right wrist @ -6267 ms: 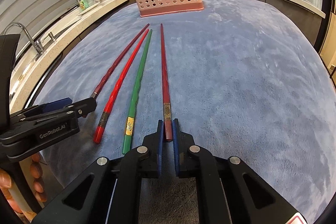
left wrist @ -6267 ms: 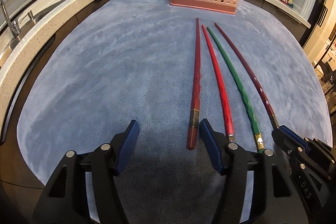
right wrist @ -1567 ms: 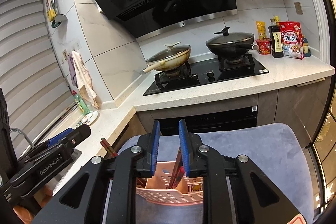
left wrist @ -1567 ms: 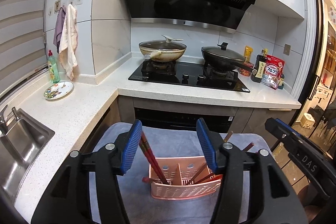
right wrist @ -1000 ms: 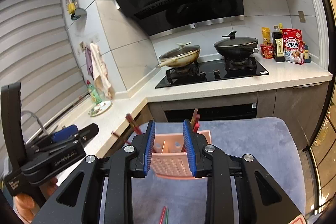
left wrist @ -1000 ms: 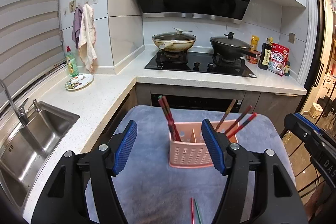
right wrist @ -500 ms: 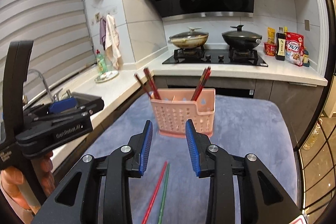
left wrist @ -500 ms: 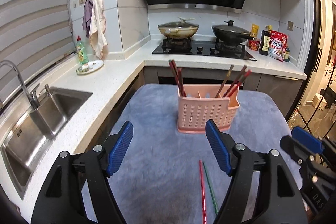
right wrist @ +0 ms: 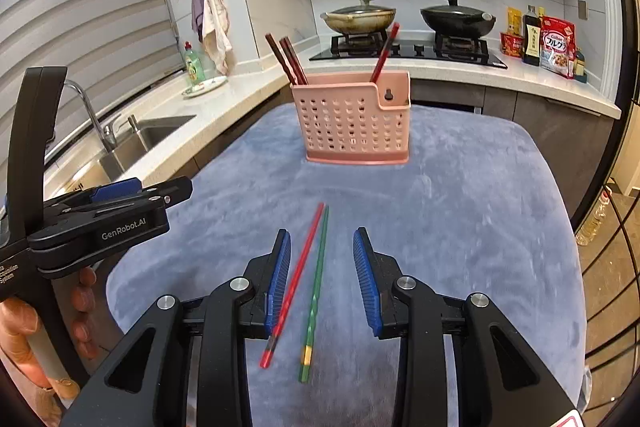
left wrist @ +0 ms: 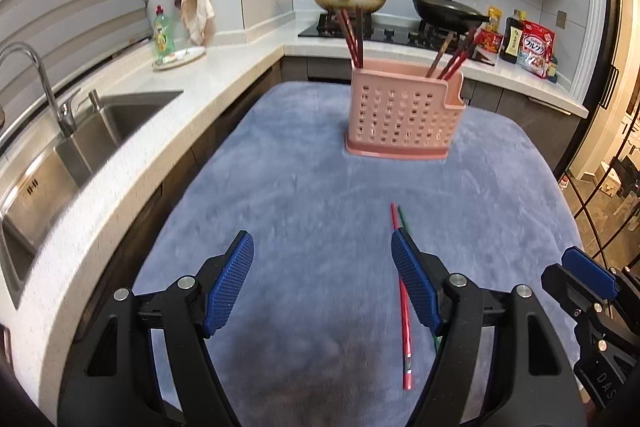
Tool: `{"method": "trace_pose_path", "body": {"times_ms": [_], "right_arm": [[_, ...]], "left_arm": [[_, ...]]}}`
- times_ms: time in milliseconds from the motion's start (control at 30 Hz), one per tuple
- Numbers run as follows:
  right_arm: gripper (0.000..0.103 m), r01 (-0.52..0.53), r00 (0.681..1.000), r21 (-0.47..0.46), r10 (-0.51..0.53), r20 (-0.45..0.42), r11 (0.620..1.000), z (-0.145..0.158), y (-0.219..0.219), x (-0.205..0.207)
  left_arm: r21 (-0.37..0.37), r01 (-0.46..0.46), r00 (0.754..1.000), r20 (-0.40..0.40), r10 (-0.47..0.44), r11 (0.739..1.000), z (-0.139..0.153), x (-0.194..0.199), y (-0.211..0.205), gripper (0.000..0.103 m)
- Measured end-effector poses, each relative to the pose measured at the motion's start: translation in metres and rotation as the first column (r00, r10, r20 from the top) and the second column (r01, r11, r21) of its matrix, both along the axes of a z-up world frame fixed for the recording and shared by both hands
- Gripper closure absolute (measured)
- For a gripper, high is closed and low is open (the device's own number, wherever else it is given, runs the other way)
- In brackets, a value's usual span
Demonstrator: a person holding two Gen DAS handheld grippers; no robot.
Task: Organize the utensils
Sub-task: 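Withdraw both tools back toward the red and green chopsticks, then close the right tool on the green chopstick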
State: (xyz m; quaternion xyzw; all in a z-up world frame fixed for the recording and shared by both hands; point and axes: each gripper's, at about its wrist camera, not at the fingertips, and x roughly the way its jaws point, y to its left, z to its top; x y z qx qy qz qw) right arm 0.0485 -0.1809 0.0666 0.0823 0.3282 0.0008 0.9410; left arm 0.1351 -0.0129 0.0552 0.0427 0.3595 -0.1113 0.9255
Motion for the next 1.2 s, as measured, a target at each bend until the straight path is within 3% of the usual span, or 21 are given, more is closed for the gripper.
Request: {"method": "trace_pose_path", "body": {"times_ms": [567,867,1200], "right_arm": [[0.071,-0.026,0.984,0.026,0.03,-0.175,0.999,-0.092,0.02,-0.026],[0.071,-0.031,0.974,0.034,0.038,-0.224,0.999,-0.119,0.029,-0.021],[0.089,-0.015,0.971,0.04,0.025,-0.236,0.999,-0.132,0.028,-0.013]], "left_arm": [[0.048,0.001,0.994,-0.111,0.004,0.999,-0.066,-0.026,0.007,0.035],[0.061,-0.001,0.988,-0.154,0.011,0.998,-0.086,-0.031,0.012,0.035],[0.072,0.022,0.983,-0.183,-0.008,0.997,-0.099,-0.038,0.005,0.035]]}}
